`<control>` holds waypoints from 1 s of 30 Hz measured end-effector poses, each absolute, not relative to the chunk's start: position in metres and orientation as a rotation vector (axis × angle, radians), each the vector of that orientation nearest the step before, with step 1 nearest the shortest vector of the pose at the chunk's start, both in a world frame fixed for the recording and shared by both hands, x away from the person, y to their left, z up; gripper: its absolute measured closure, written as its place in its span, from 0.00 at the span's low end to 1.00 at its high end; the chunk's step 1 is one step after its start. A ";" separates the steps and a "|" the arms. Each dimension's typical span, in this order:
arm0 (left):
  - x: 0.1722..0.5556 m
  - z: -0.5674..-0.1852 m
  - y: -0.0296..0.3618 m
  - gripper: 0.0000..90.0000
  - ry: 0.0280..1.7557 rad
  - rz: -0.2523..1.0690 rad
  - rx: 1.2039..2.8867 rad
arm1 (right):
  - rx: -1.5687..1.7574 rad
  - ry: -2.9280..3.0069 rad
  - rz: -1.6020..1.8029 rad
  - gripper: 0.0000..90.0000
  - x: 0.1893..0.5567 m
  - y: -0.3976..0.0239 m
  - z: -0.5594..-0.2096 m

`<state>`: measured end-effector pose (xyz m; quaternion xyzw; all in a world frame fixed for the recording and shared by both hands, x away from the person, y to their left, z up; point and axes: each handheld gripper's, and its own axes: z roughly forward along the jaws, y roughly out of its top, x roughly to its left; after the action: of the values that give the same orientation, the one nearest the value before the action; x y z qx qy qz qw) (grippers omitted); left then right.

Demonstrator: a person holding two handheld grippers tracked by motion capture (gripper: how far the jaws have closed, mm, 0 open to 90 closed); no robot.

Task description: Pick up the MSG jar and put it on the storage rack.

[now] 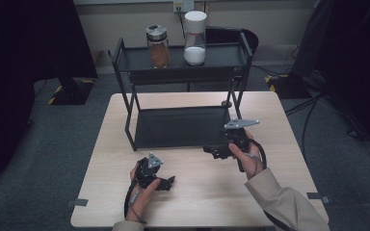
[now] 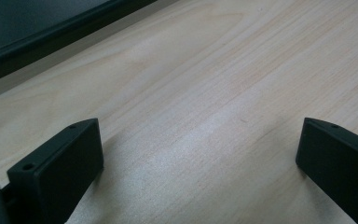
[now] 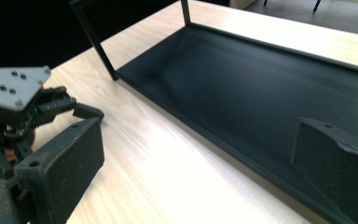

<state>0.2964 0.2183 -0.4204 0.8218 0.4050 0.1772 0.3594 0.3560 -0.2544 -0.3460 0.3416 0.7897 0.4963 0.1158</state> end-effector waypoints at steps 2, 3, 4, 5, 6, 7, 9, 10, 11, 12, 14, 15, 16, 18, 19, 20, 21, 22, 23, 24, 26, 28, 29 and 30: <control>0.296 -0.420 0.218 0.00 1.044 0.457 2.119 | 1.000 2.318 1.453 0.01 0.355 -0.257 -0.349; 0.296 -0.420 0.218 0.00 1.044 0.457 2.119 | 1.002 2.317 1.454 0.01 0.354 -0.259 -0.350; 0.296 -0.420 0.218 0.00 1.043 0.458 2.121 | 1.001 2.320 1.454 0.01 0.353 -0.261 -0.351; 0.296 -0.420 0.218 0.00 1.043 0.458 2.121 | 0.993 2.322 1.455 0.01 0.352 -0.262 -0.353; 0.296 -0.420 0.218 0.00 1.044 0.457 2.120 | 0.988 2.323 1.454 0.01 0.351 -0.264 -0.354; 0.296 -0.420 0.218 0.00 1.044 0.457 2.120 | 0.987 2.325 1.453 0.01 0.351 -0.266 -0.355; 0.296 -0.420 0.218 0.00 1.043 0.458 2.121 | 0.984 2.331 1.450 0.01 0.350 -0.269 -0.357; 0.296 -0.420 0.218 0.00 1.044 0.457 2.120 | 0.984 2.333 1.441 0.01 0.349 -0.270 -0.358; 0.296 -0.420 0.218 0.00 1.044 0.457 2.120 | 0.987 2.330 1.440 0.01 0.348 -0.272 -0.360; 0.296 -0.420 0.218 0.00 1.043 0.458 2.121 | 0.988 2.333 1.448 0.01 0.348 -0.275 -0.361; 0.296 -0.420 0.218 0.00 1.043 0.458 2.121 | 0.995 2.332 1.444 0.01 0.346 -0.279 -0.363; 0.296 -0.420 0.218 0.00 1.044 0.457 2.120 | 0.998 2.334 1.445 0.01 0.345 -0.281 -0.364; 0.296 -0.420 0.218 0.00 1.044 0.457 2.120 | 0.998 2.336 1.446 0.01 0.345 -0.283 -0.365; 0.296 -0.420 0.218 0.00 1.044 0.457 2.119 | 1.004 2.331 1.447 0.01 0.342 -0.287 -0.367; 0.296 -0.420 0.218 0.00 1.044 0.457 2.120 | 1.000 2.332 1.453 0.01 0.342 -0.290 -0.368; 0.296 -0.420 0.218 0.00 1.043 0.458 2.121 | 0.998 2.329 1.460 0.01 0.341 -0.292 -0.369; 0.296 -0.420 0.218 0.00 1.044 0.457 2.120 | 1.002 2.328 1.456 0.01 0.339 -0.294 -0.370; 0.296 -0.420 0.218 0.00 1.045 0.457 2.120 | 1.004 2.330 1.451 0.01 0.339 -0.296 -0.371; 0.296 -0.420 0.218 0.00 1.044 0.457 2.120 | 1.007 2.330 1.455 0.01 0.338 -0.298 -0.372; 0.296 -0.420 0.218 0.00 1.045 0.457 2.119 | 1.012 2.331 1.455 0.01 0.337 -0.300 -0.374; 0.296 -0.420 0.218 0.00 1.043 0.458 2.121 | 1.014 2.333 1.454 0.01 0.335 -0.304 -0.376; 0.296 -0.420 0.218 0.00 1.044 0.457 2.120 | 1.021 2.337 1.448 0.01 0.333 -0.307 -0.379; 0.296 -0.420 0.218 0.00 1.045 0.457 2.119 | 1.021 2.338 1.446 0.01 0.332 -0.308 -0.380; 0.296 -0.420 0.218 0.00 1.043 0.458 2.121 | 1.020 2.340 1.449 0.01 0.332 -0.310 -0.381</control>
<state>0.2965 0.2182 -0.4202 0.8222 0.4045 0.1775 0.3590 0.3319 -0.3100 -0.3813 0.3458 0.7930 0.4909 0.1030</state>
